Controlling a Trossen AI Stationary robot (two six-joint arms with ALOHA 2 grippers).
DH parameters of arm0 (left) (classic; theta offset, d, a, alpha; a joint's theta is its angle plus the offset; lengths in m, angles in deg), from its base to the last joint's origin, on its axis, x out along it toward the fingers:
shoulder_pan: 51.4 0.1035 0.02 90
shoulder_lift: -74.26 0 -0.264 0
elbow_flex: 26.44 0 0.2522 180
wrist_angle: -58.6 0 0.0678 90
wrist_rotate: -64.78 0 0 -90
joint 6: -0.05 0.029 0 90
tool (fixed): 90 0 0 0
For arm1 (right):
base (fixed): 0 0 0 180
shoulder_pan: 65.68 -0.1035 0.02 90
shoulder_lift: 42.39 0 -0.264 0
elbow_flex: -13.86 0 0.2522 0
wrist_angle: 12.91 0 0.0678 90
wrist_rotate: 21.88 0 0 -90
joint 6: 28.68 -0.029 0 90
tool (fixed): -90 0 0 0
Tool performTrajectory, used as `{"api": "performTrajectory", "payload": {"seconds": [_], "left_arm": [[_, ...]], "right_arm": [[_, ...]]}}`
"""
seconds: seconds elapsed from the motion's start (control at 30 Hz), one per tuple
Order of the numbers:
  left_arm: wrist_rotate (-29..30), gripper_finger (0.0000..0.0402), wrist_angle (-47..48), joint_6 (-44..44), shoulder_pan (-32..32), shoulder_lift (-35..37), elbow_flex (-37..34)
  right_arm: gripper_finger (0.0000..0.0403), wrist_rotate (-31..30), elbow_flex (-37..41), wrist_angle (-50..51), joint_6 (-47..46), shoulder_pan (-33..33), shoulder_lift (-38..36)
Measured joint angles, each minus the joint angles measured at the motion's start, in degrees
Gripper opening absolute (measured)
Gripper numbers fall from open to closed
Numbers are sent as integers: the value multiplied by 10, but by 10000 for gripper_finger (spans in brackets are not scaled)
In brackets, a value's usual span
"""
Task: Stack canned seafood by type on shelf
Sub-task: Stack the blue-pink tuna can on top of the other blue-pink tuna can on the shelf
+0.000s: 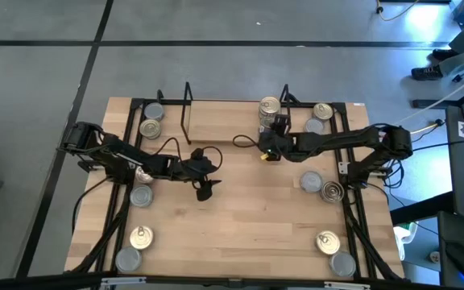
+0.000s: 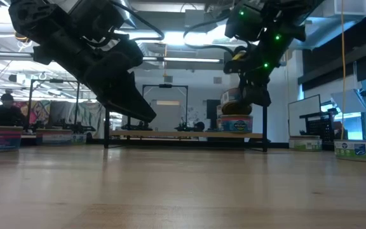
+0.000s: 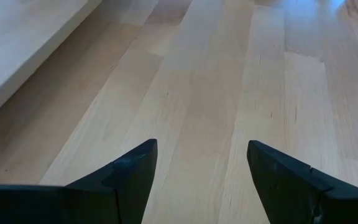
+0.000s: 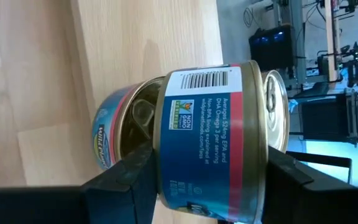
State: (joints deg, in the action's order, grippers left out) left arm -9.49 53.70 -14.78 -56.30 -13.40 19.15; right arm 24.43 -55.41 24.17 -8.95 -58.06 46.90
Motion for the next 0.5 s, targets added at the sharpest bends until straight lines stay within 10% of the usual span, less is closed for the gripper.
{"api": "performTrajectory", "payload": {"seconds": [0.3,0.5], "left_arm": [[0,249,0,1,-1,0,0],[0,249,0,2,-1,0,0]], "right_arm": [[344,42,0,3,-9,4,1],[371,51,-7,15,-9,3,1]]}}
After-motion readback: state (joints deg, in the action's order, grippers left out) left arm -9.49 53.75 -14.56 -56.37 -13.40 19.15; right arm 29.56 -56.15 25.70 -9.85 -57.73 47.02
